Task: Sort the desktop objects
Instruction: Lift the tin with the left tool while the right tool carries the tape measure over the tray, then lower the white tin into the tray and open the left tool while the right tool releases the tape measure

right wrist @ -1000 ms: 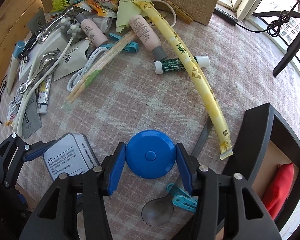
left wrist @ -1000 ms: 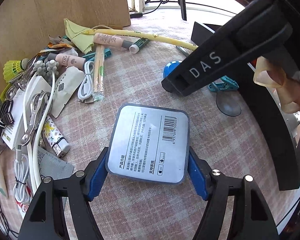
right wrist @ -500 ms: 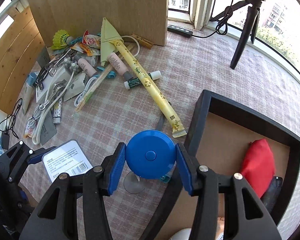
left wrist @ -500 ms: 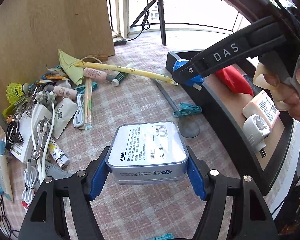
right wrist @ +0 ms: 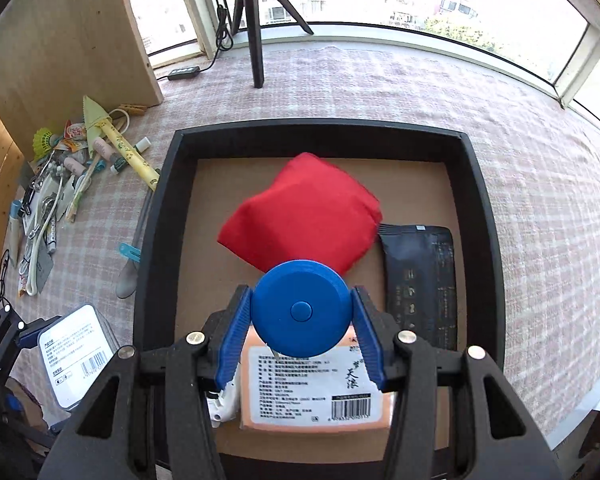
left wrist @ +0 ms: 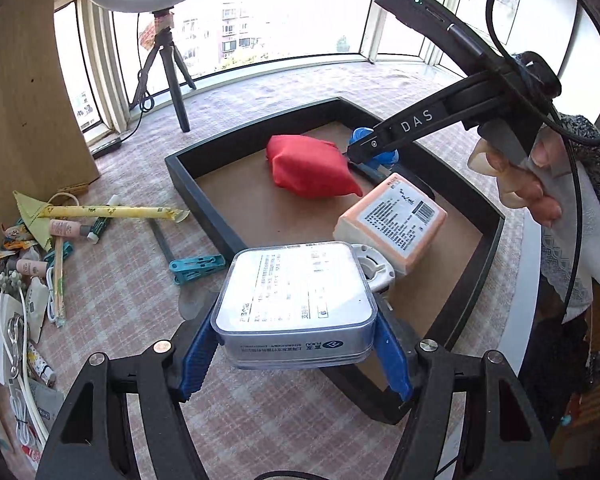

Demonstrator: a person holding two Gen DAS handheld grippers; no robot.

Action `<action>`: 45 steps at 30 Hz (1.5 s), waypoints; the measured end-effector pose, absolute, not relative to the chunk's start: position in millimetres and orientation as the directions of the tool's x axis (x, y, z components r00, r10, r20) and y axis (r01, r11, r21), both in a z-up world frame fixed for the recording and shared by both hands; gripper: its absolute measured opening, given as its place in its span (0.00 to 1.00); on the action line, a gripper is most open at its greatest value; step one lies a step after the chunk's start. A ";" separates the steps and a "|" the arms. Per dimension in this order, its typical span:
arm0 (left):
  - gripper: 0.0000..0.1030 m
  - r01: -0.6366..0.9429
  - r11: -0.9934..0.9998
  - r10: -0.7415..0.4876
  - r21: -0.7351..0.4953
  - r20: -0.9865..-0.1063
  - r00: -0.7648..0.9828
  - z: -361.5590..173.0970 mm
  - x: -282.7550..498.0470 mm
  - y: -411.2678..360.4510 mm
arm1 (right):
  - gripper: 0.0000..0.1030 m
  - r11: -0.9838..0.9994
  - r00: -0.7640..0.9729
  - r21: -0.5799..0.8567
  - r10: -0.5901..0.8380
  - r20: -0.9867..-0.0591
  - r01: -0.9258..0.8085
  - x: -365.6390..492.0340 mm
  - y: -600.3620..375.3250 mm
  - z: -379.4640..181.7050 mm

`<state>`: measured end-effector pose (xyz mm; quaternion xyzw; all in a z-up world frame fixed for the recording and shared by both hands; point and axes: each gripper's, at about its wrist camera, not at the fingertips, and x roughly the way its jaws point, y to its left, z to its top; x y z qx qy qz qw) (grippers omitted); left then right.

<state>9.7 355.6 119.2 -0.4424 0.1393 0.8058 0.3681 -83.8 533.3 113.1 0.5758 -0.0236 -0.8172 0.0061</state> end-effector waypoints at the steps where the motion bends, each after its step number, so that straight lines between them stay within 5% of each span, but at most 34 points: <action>1: 0.66 -0.726 -0.681 0.473 -0.097 -0.815 -0.335 120.5 11.8 362.9 | 0.47 -0.998 -0.337 0.044 -0.027 -0.941 -0.044 -79.6 544.5 112.0; 13: 0.66 -0.733 -0.680 0.462 -0.031 -0.794 -0.396 130.6 -11.8 411.3 | 0.48 -0.982 -0.306 0.048 0.010 -0.952 -0.181 -41.1 615.8 98.6; 16: 0.69 -0.724 -0.690 0.426 -0.025 -0.822 -0.378 124.9 -17.5 419.9 | 0.61 -0.982 -0.301 0.036 0.023 -0.953 -0.188 -40.3 617.2 96.5; 23: 0.69 -0.716 -0.697 0.421 -0.029 -0.825 -0.377 123.7 -16.4 407.2 | 0.62 -0.982 -0.347 0.073 -0.008 -0.938 -0.175 -46.0 609.6 108.0; 45: 0.69 -0.418 -0.909 0.212 0.005 -0.855 -0.473 139.1 -73.6 214.1 | 0.62 -0.972 -0.337 0.128 -0.191 -0.922 0.200 -103.3 457.1 123.4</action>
